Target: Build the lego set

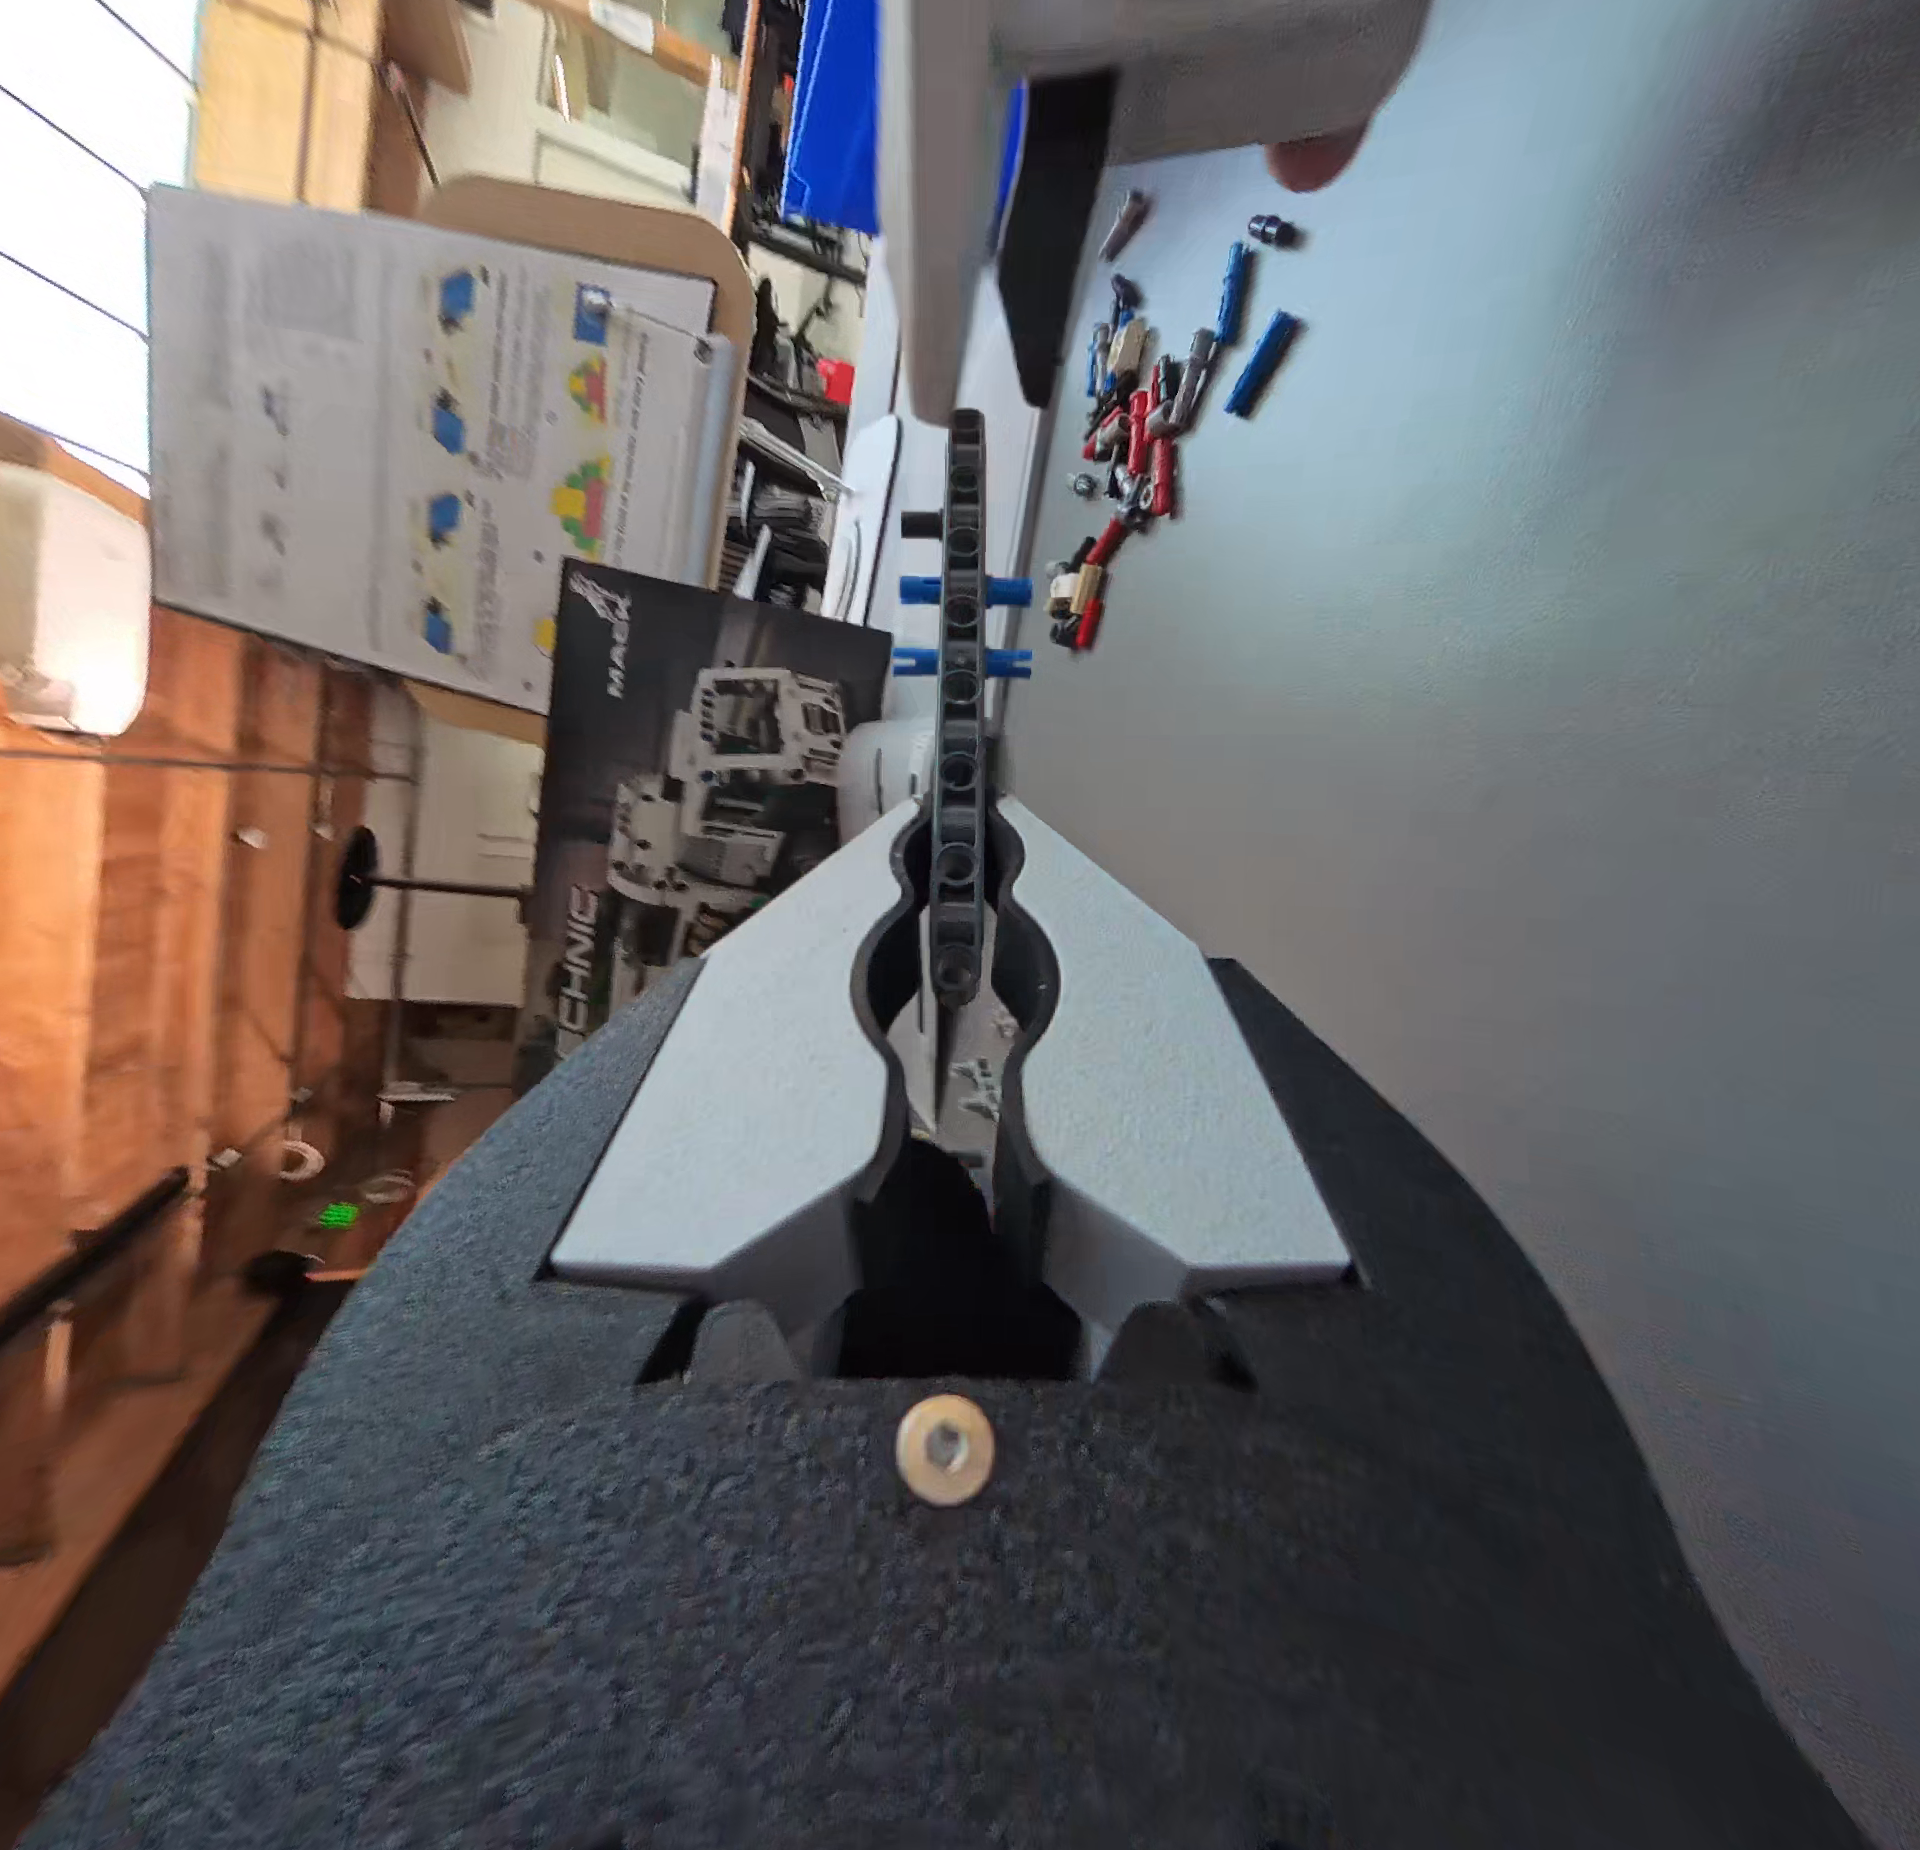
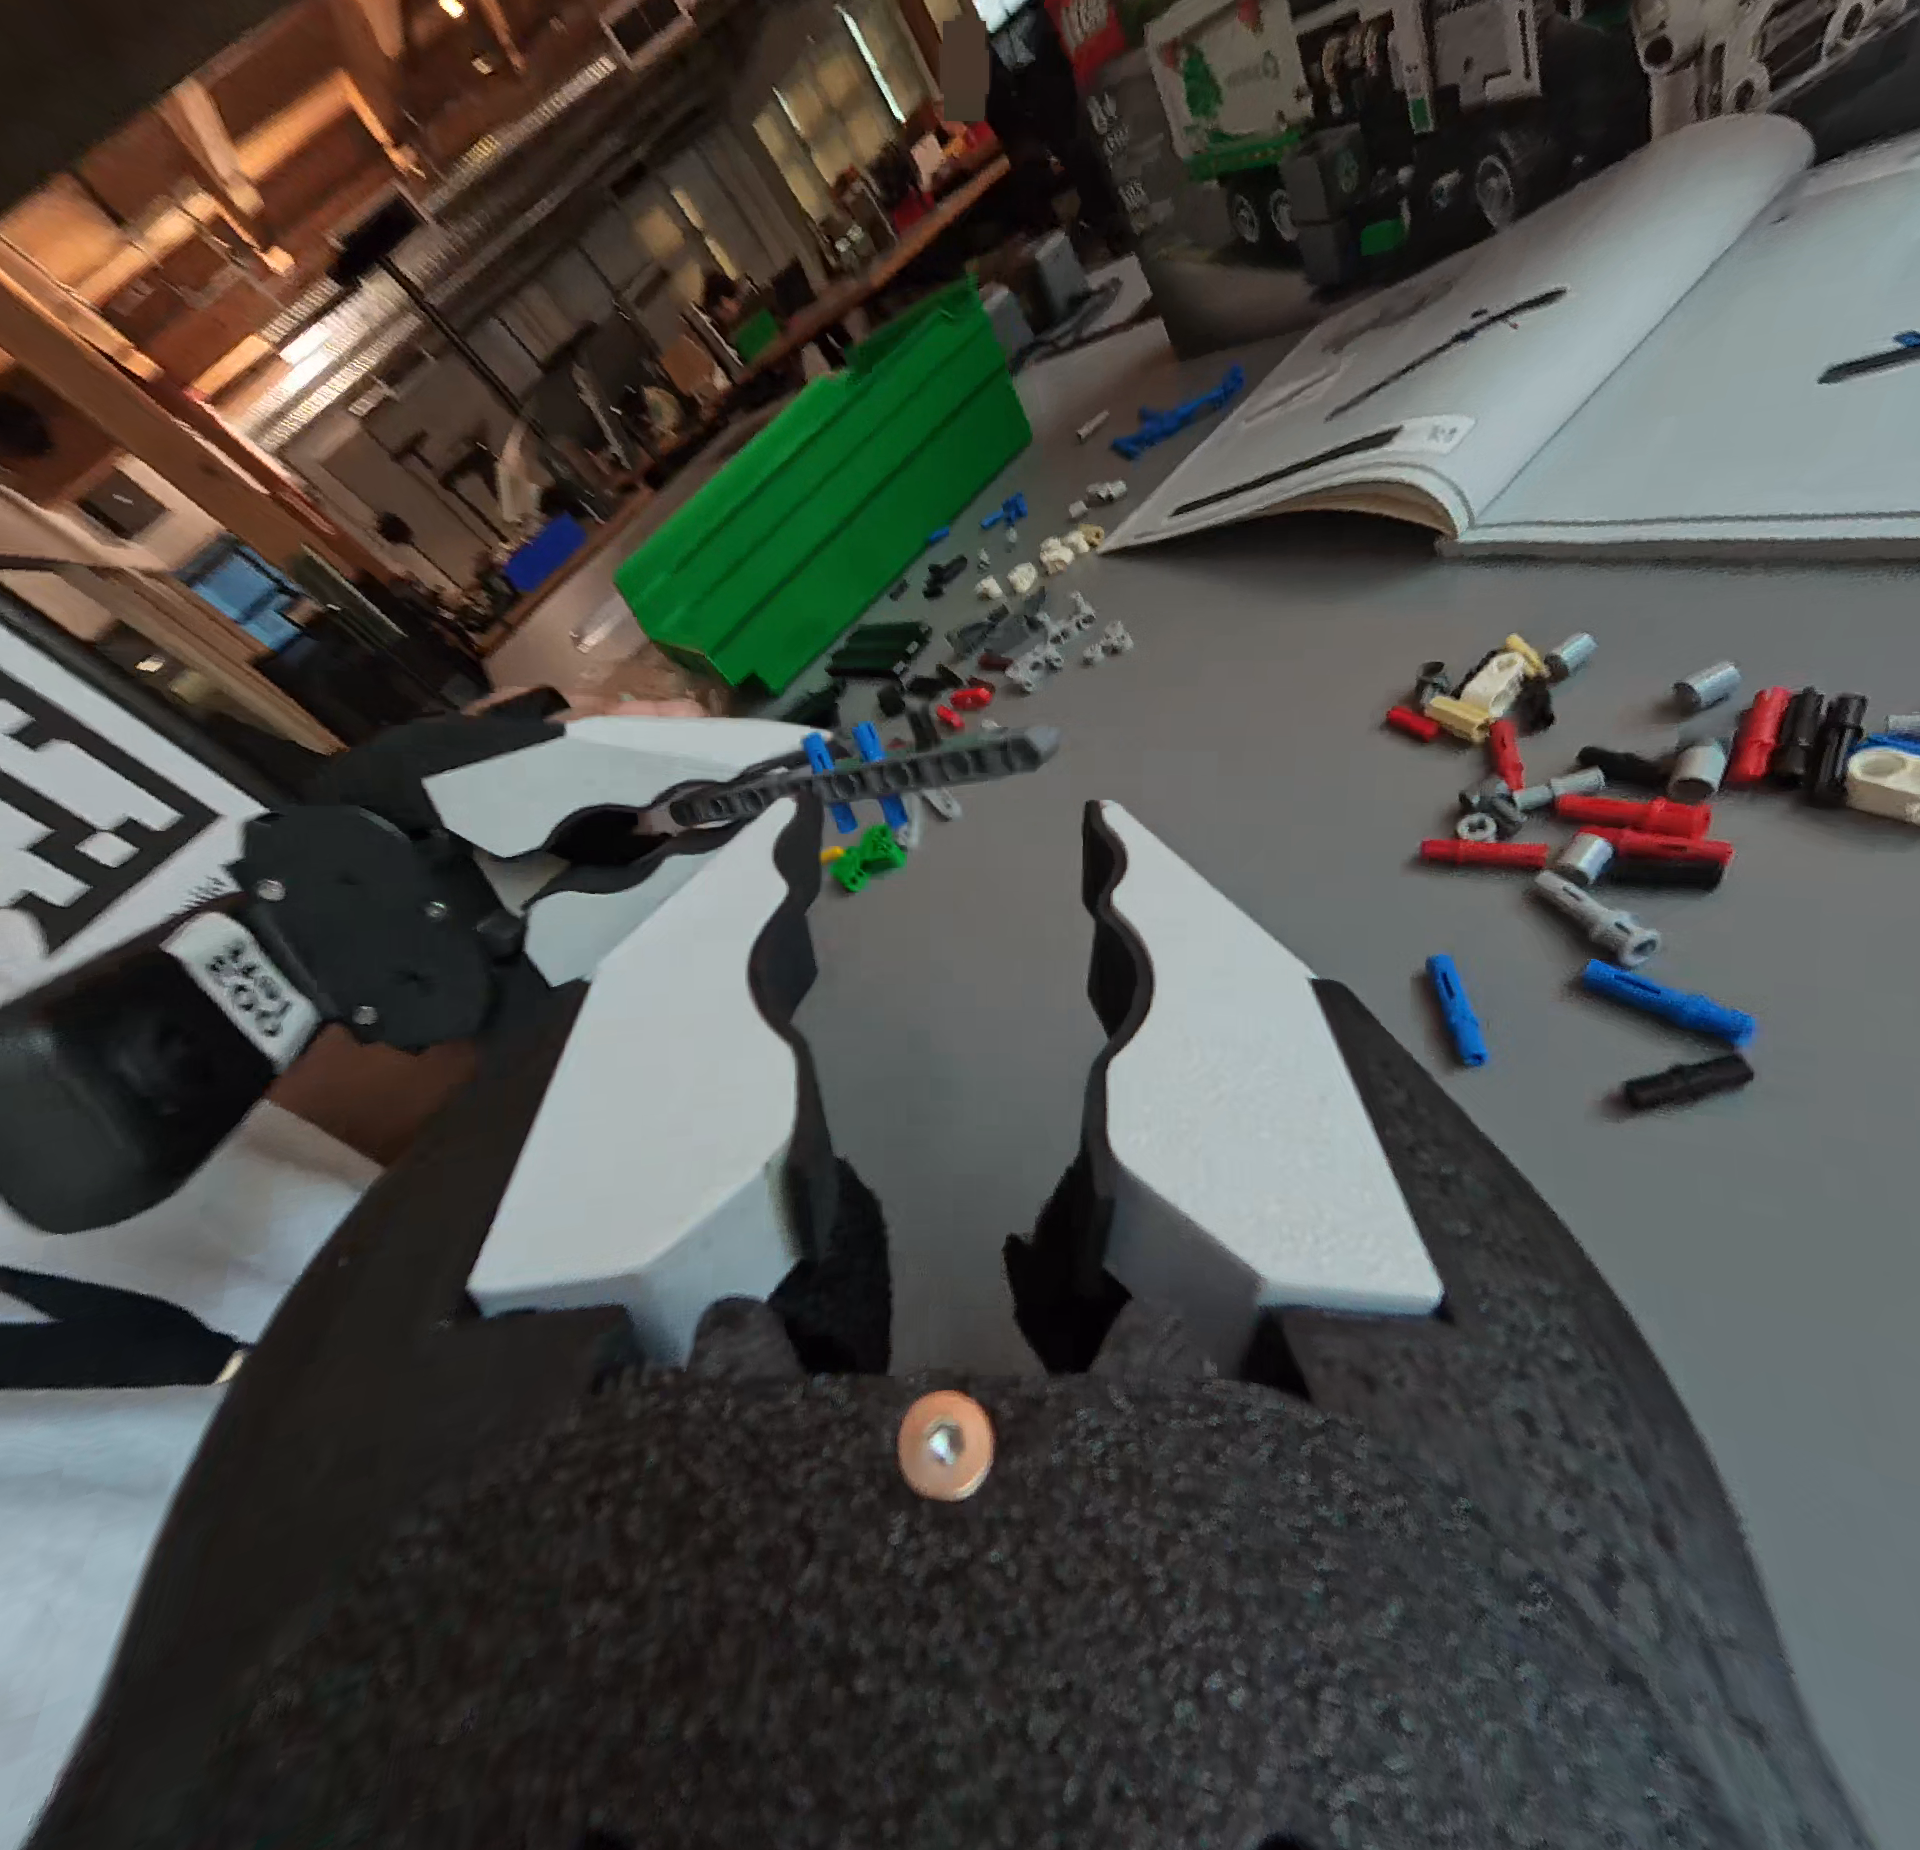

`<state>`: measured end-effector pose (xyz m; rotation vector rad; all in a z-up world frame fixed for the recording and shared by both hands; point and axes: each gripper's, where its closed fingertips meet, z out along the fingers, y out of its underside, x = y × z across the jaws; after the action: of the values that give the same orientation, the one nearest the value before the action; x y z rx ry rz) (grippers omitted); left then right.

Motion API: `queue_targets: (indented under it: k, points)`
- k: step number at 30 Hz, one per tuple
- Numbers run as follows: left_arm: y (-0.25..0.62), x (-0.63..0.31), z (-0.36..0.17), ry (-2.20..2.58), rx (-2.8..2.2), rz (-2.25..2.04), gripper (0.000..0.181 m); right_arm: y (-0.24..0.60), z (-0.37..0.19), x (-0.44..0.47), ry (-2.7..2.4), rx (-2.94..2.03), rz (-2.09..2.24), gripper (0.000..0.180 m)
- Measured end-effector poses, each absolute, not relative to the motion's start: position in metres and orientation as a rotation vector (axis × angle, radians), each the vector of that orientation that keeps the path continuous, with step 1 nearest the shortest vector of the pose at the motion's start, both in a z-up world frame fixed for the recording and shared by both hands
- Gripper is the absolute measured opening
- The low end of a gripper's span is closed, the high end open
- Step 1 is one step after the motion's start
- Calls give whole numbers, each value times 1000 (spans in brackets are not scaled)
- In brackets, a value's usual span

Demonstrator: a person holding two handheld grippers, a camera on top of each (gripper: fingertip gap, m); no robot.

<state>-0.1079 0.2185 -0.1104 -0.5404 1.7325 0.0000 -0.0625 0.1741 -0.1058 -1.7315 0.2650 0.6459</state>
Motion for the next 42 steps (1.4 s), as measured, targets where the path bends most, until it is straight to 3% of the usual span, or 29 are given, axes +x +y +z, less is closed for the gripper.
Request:
queue_targets:
  k: [5, 10, 13, 18, 29, 35, 42]
  points:
    - [218, -112, -91, 1695, -228, 80, 6, 174, -90, -76, -22, -1723, 745, 45]
    - [219, -119, -88, 1737, -206, -15, 6, 181, -97, -79, -151, -1766, 622, 26]
    - [216, -124, -86, 1747, -227, -85, 6, 182, -93, -84, -161, -1737, 669, 26]
    - [218, -129, -87, 1768, -311, -154, 6, 174, -88, -96, -276, -1729, 671, 12]
    - [197, -142, -101, 2022, -918, -1142, 33, 150, -78, -103, -608, -1672, 423, 6]
    - [195, -141, -94, 2000, -919, -1227, 14, 148, -74, -106, -627, -1639, 422, 6]
    - [187, -145, -100, 2062, -1043, -1342, 8, 154, -81, -95, -423, -1706, 625, 8]
